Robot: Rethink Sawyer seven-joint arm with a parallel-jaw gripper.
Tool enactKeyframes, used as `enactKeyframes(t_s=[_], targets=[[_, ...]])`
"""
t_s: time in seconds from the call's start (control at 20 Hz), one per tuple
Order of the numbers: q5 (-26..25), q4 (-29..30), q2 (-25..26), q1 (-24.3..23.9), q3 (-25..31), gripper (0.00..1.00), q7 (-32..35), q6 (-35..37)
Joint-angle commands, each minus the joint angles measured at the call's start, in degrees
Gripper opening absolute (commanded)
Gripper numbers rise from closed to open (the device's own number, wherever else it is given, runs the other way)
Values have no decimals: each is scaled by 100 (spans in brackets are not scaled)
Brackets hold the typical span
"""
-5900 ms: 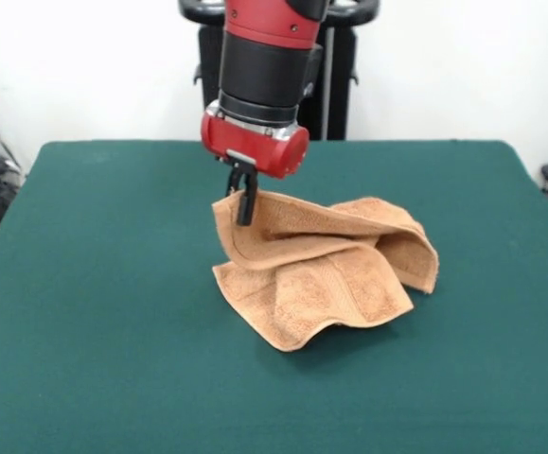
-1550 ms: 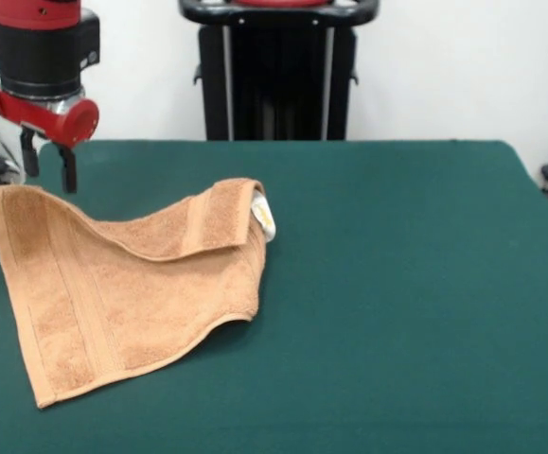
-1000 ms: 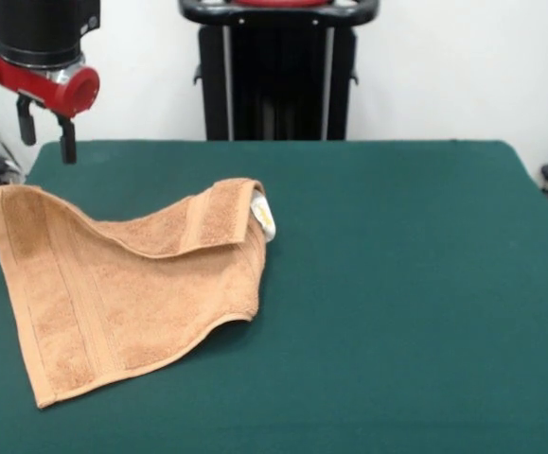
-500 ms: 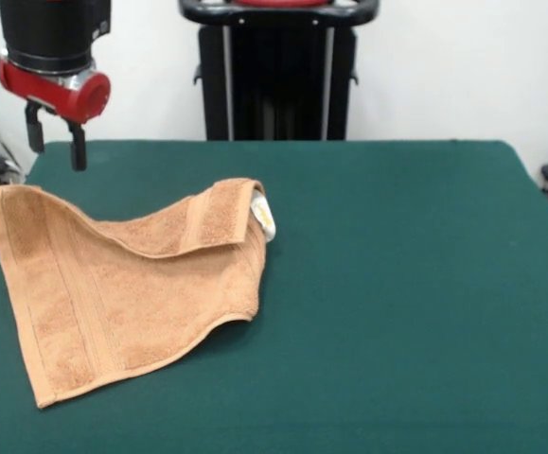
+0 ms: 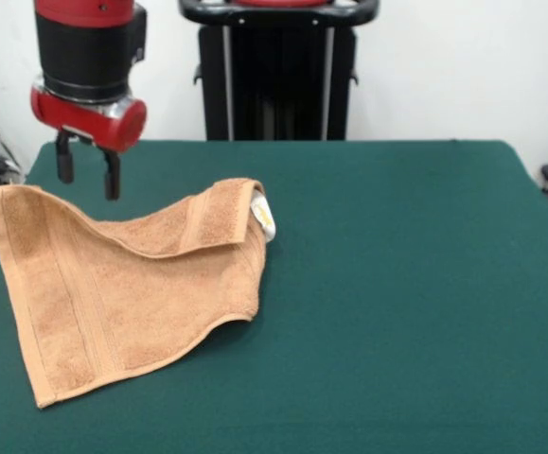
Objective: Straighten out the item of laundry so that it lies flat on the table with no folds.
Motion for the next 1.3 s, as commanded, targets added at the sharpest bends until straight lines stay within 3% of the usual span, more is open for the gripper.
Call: enactKeyframes(t_s=[0.05, 1.3], targets=[[104, -203, 494, 394, 401, 100, 250, -331], [193, -832, 1129, 417, 320, 100, 177, -527]])
